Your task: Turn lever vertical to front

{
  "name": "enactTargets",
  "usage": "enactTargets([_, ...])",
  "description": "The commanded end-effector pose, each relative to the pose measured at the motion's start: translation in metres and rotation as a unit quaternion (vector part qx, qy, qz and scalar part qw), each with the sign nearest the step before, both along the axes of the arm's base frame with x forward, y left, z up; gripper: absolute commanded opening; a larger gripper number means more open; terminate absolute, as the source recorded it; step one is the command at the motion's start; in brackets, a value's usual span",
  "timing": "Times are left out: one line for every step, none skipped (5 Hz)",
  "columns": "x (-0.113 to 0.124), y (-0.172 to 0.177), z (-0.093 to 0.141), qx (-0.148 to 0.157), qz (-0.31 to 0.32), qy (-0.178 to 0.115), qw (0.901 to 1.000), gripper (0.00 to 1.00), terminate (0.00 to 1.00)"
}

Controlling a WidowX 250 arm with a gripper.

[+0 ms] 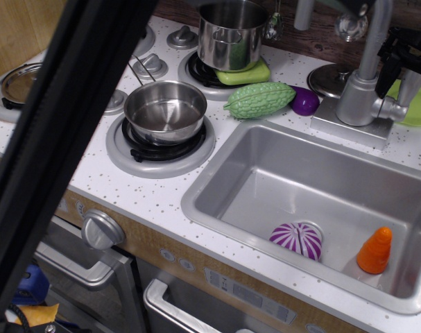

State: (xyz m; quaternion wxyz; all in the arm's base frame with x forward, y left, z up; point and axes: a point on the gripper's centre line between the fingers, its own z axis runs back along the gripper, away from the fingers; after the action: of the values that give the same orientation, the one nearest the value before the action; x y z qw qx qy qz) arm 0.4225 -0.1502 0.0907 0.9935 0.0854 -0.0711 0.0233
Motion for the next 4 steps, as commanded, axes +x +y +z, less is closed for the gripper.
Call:
enactTargets([0.0, 0.0, 0.0, 0.0, 0.0, 0.0, 1.0, 1.0, 0.0])
enactTargets([0.006, -0.001, 0.003, 0.015, -0.007, -0.037, 0.9992, 1.0, 0.0])
enactTargets([0.017, -0.003, 0.01, 0.039, -0.02, -0.068, 0.9967, 1.0, 0.0])
enactTargets([0.023, -0.005, 0.018, 0.043, -0.022, -0.092, 0.9946, 1.0, 0.0])
